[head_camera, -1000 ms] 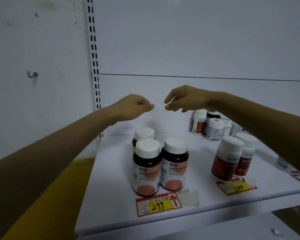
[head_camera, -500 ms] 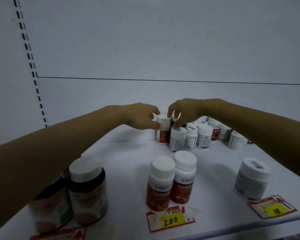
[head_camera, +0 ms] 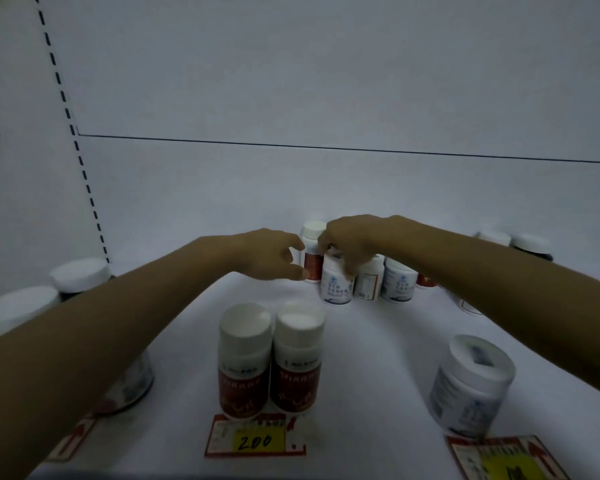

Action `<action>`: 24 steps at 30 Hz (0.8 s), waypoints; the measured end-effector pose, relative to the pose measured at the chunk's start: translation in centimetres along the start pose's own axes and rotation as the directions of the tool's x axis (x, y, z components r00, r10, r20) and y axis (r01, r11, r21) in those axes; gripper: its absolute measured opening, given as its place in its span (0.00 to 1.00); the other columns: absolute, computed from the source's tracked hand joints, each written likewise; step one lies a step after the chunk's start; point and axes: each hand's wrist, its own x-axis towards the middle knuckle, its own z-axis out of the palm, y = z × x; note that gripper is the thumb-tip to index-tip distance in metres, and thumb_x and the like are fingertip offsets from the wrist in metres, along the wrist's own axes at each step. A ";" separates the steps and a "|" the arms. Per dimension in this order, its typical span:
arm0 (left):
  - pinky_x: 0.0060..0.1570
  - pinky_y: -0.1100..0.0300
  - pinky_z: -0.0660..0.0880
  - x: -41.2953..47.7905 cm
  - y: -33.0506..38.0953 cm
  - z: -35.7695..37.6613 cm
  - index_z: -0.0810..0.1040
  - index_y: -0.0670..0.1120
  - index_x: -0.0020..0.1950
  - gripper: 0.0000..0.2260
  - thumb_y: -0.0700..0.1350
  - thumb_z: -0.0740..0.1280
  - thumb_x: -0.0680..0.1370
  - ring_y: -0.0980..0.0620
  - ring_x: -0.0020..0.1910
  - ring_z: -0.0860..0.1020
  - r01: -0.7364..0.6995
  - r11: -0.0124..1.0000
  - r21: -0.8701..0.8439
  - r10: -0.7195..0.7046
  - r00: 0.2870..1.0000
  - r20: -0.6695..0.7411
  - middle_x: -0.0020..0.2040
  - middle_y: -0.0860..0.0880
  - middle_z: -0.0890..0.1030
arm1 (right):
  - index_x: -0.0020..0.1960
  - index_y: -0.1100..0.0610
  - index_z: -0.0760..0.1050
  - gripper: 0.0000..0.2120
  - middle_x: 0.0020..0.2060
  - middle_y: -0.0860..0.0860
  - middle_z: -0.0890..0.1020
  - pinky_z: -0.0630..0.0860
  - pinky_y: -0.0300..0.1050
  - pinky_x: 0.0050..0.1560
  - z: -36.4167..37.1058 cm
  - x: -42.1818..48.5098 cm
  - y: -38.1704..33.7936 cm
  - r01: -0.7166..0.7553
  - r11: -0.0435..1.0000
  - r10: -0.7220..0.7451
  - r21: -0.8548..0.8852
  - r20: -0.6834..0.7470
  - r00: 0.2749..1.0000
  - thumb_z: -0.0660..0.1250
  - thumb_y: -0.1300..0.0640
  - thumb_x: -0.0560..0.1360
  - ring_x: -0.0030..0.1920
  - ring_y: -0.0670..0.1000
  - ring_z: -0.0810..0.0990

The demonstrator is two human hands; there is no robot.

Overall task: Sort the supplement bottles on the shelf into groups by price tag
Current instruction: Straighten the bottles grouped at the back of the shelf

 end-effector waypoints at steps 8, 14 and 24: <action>0.56 0.61 0.68 -1.9 0.4 -1.6 0.62 0.49 0.72 0.28 0.55 0.66 0.75 0.49 0.61 0.74 -0.050 0.996 -0.081 0.042 0.995 -0.093 0.68 0.48 0.72 | 0.55 0.51 0.70 0.23 0.53 0.48 0.75 0.73 0.44 0.50 -4.0 -2.9 -0.3 0.027 0.918 0.019 0.395 -0.111 0.994 0.77 0.52 0.65 0.52 0.51 0.74; 0.51 0.59 0.77 -3.3 1.6 -2.8 0.65 0.51 0.66 0.29 0.51 0.74 0.69 0.53 0.52 0.76 -0.281 0.882 -0.379 0.149 0.928 -0.342 0.59 0.50 0.76 | 0.61 0.57 0.75 0.19 0.53 0.53 0.83 0.80 0.42 0.50 -7.9 -8.1 1.0 0.122 0.439 0.041 0.890 -0.155 0.987 0.71 0.63 0.71 0.52 0.50 0.82; 0.51 0.56 0.76 -4.6 8.5 -1.6 0.67 0.50 0.66 0.30 0.53 0.74 0.68 0.53 0.48 0.76 -0.488 0.683 -0.544 0.035 0.766 -0.642 0.52 0.54 0.74 | 0.60 0.60 0.74 0.19 0.50 0.54 0.83 0.80 0.47 0.51 -4.0 -14.9 -0.8 0.214 0.105 0.521 0.971 -0.237 0.820 0.67 0.49 0.75 0.46 0.53 0.83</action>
